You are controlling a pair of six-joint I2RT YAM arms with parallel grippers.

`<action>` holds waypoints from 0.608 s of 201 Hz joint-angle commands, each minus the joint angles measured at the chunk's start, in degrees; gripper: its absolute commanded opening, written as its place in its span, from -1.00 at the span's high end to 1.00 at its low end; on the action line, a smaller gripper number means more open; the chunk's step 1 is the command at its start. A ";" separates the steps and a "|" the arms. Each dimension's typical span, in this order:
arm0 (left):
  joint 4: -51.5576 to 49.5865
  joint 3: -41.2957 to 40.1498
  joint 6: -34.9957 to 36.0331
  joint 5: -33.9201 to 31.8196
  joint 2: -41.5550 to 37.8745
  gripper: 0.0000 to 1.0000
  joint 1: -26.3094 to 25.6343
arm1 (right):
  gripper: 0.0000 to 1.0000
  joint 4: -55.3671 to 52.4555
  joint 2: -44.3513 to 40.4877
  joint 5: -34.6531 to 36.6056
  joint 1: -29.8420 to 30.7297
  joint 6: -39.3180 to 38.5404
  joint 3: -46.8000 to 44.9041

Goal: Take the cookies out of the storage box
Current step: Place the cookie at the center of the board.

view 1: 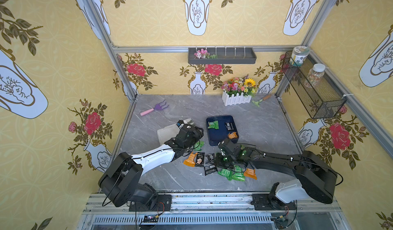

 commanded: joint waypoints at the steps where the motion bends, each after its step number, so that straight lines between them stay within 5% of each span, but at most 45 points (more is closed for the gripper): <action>1: 1.50 0.05 0.31 0.87 0.61 -0.16 0.00 | 0.47 -0.75 -1.85 1.71 0.06 -0.57 -0.16; 64: 2.54 0.87 0.71 2.26 2.85 -0.12 0.00 | 0.25 -15.24 -9.50 7.71 -1.08 -5.28 7.25; 122: 4.69 2.46 1.98 6.62 7.72 -0.13 0.00 | 0.35 -11.73 -4.88 4.02 -16.01 -9.30 15.86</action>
